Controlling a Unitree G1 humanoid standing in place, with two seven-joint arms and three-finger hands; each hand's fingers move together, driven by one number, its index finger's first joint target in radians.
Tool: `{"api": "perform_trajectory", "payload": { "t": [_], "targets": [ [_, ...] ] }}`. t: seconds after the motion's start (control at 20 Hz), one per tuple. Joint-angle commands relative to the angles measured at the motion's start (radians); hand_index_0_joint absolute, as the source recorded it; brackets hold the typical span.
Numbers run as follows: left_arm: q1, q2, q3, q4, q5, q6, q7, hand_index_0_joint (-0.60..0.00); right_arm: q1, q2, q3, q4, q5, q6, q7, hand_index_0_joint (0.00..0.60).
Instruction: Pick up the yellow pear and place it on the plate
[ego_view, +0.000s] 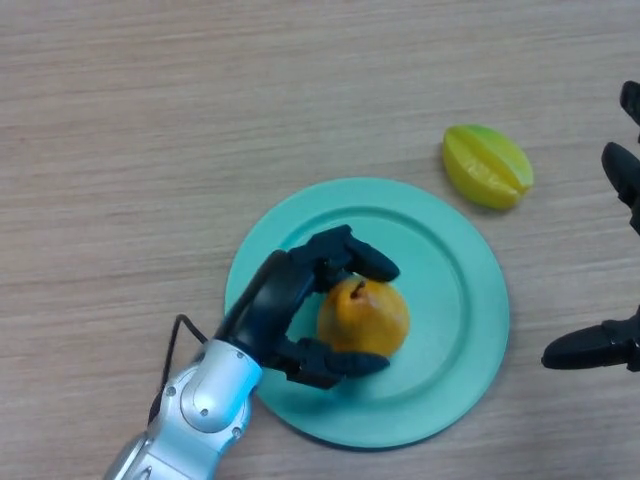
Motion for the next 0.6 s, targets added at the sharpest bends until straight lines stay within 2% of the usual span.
{"api": "perform_trajectory", "payload": {
  "t": [0.05,0.1,0.15,0.2,0.25,0.3,0.45,0.6],
  "targets": [
    [-0.021,0.003,0.022,-0.056,0.007,-0.097,-0.004,-0.502,-0.016,-0.029,-0.056,-0.049,0.009,-0.116,-0.015,0.0],
    [-0.021,0.003,0.021,-0.052,0.01,-0.099,-0.002,-0.403,-0.018,-0.03,-0.056,-0.051,0.009,-0.113,-0.016,0.0],
    [-0.021,0.003,0.021,-0.041,0.03,-0.104,0.008,-0.253,-0.021,-0.032,-0.054,-0.054,0.005,-0.109,-0.017,0.0],
    [-0.022,0.003,0.023,-0.034,0.056,-0.106,0.017,-0.153,-0.021,-0.033,-0.053,-0.056,0.0,-0.109,-0.016,0.0],
    [-0.023,0.003,0.031,-0.023,0.117,-0.121,0.045,-0.016,-0.019,-0.029,-0.052,-0.057,-0.008,-0.117,-0.014,0.0],
    [-0.023,0.003,0.036,-0.019,0.136,-0.137,0.059,0.0,-0.019,-0.027,-0.051,-0.058,-0.007,-0.117,-0.015,0.0],
    [-0.013,0.003,0.074,-0.024,0.193,-0.167,0.084,0.0,-0.028,-0.03,-0.049,-0.077,0.006,-0.082,-0.022,0.0],
    [0.001,0.003,0.166,-0.087,0.185,-0.157,0.042,0.0,-0.025,-0.028,-0.039,-0.073,0.003,-0.088,-0.023,0.0]
  ]
}}
